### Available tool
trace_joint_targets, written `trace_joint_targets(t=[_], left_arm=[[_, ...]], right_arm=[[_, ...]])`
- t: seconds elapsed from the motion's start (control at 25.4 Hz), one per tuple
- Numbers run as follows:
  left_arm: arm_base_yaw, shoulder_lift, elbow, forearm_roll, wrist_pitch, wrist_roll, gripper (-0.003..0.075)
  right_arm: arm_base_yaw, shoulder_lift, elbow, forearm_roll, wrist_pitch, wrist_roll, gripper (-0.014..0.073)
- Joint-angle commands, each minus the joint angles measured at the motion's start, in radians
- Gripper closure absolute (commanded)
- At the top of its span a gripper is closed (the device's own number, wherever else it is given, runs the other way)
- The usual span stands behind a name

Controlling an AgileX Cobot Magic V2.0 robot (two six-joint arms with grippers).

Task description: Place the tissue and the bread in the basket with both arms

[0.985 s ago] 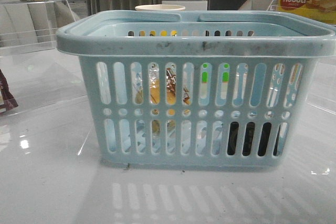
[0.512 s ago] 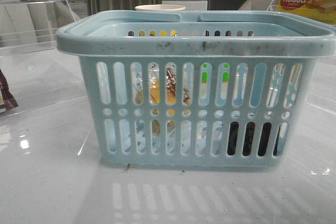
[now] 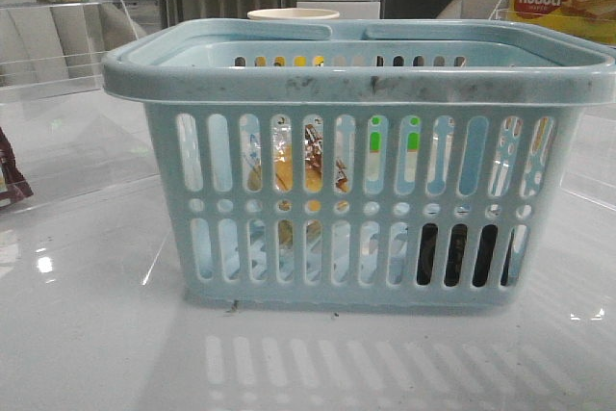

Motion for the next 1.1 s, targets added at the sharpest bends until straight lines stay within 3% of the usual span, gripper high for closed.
trace_joint_targets(t=[0.0, 0.39, 0.63, 1.06], left_arm=[[0.061, -0.081, 0.088, -0.008, -0.199, -0.007, 0.0629], [0.239, -0.299, 0.385, -0.047, -0.374, -0.007, 0.0629], [0.288, -0.334, 0.441, -0.071, -0.405, -0.007, 0.0629], [0.29, -0.334, 0.466, -0.071, -0.458, -0.007, 0.0629]], right_arm=[[0.001, 0.0, -0.027, -0.015, -0.07, -0.007, 0.0534], [0.001, 0.0, -0.027, -0.015, -0.07, -0.007, 0.0534], [0.001, 0.0, -0.027, -0.015, -0.068, -0.007, 0.0534], [0.001, 0.0, -0.027, -0.015, -0.068, -0.007, 0.0534]])
